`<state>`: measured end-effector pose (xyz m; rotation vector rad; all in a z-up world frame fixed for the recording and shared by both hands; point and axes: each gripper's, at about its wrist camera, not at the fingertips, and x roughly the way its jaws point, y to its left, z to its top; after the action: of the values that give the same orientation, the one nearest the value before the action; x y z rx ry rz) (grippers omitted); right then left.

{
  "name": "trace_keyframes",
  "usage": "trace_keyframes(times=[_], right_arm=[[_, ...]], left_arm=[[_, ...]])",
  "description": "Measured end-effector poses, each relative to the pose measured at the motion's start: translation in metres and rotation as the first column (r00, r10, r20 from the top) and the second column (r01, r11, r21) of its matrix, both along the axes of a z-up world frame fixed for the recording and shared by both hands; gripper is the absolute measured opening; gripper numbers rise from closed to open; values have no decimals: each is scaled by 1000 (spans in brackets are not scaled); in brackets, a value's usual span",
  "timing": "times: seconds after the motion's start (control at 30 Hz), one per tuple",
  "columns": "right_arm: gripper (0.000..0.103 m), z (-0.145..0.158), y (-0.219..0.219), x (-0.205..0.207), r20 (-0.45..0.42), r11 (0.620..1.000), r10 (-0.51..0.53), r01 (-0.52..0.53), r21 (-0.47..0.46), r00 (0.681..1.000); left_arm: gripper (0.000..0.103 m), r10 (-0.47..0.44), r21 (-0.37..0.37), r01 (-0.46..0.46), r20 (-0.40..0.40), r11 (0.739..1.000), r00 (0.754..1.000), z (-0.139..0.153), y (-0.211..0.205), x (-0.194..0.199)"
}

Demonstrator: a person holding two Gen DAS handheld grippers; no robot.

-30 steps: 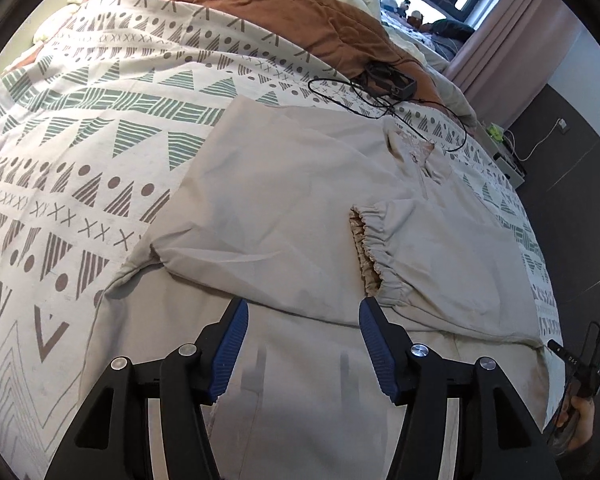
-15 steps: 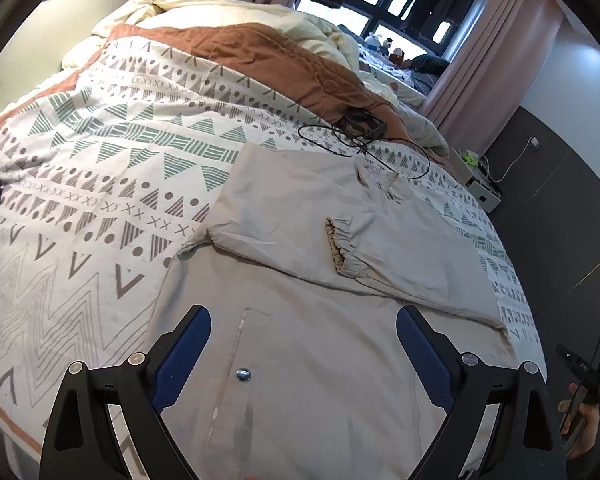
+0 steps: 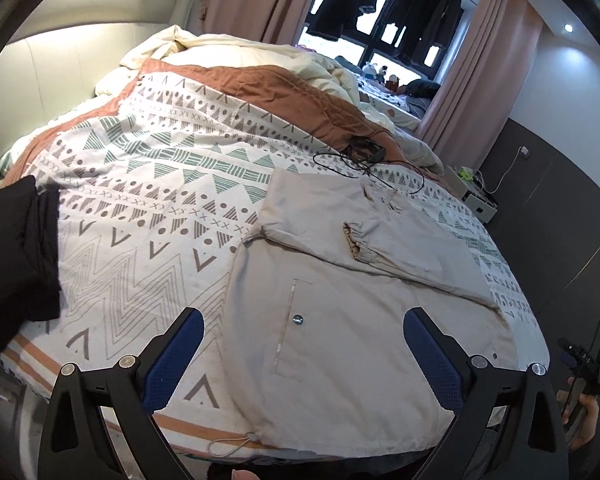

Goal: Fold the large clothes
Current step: 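Move both grippers to the jacket hem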

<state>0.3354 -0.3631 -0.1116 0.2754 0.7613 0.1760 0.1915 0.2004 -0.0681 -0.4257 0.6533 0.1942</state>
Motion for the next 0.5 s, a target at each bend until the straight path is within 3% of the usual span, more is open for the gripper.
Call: trace_keyframes(times=[0.33,0.5], right_arm=[[103,-28,-23,-42,10,999,-20,19,46,1000],[103,-43,-40,-64,44,995,-34,30,93,998]], left_arm=[[100,66,50,-68,40,996,997,-19,9,-64],[100,95,23,-96,22,995,995,-39,17,-84]])
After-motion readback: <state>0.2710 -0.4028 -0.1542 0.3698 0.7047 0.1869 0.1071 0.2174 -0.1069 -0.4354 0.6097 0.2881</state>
